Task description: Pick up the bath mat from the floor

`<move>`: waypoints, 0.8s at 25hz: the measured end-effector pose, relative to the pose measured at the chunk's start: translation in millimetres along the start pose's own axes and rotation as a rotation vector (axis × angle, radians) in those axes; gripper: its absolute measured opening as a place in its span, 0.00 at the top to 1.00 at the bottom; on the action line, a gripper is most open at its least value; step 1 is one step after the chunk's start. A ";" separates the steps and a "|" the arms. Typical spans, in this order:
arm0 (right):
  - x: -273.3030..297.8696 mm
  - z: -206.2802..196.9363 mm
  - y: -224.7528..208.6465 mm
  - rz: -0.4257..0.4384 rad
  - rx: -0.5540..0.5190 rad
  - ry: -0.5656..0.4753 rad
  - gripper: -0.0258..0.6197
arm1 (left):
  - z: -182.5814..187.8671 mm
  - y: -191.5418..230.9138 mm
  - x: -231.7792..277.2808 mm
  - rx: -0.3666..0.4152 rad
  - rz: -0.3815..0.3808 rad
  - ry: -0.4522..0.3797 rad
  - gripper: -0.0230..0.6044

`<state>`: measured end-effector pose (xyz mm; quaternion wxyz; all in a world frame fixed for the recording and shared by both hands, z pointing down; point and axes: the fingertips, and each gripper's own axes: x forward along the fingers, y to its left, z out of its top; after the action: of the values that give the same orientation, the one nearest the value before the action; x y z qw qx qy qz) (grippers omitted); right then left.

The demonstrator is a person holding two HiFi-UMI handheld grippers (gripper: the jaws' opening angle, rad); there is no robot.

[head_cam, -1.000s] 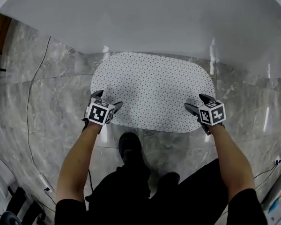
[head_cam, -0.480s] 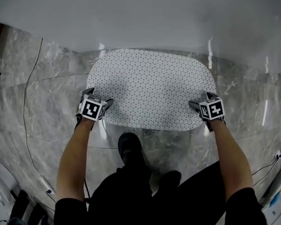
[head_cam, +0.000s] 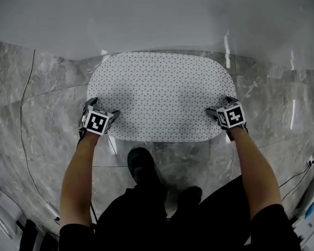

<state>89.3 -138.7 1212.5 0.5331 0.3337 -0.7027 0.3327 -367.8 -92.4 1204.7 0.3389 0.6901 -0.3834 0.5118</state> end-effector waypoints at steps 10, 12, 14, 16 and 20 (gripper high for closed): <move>-0.1 -1.3 -1.7 -0.027 -0.003 0.002 0.18 | -2.8 7.8 2.4 -0.020 -0.030 -0.008 0.18; -0.6 -2.2 -1.7 -0.024 -0.002 0.001 0.18 | -2.5 7.3 2.4 -0.018 -0.033 -0.013 0.18; -1.6 -2.0 -2.5 -0.026 -0.006 0.001 0.18 | -1.5 6.9 2.4 -0.019 -0.031 -0.027 0.18; -2.3 -1.9 -4.0 -0.032 -0.010 0.005 0.18 | -0.5 6.5 2.7 -0.028 -0.024 -0.042 0.18; -2.1 -1.9 -2.6 -0.035 -0.020 0.010 0.18 | -1.3 6.2 2.1 -0.041 -0.015 -0.050 0.19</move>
<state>92.8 -138.3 1211.2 0.5456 0.3391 -0.6974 0.3177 -373.4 -94.6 1207.5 0.3468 0.6985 -0.3971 0.4839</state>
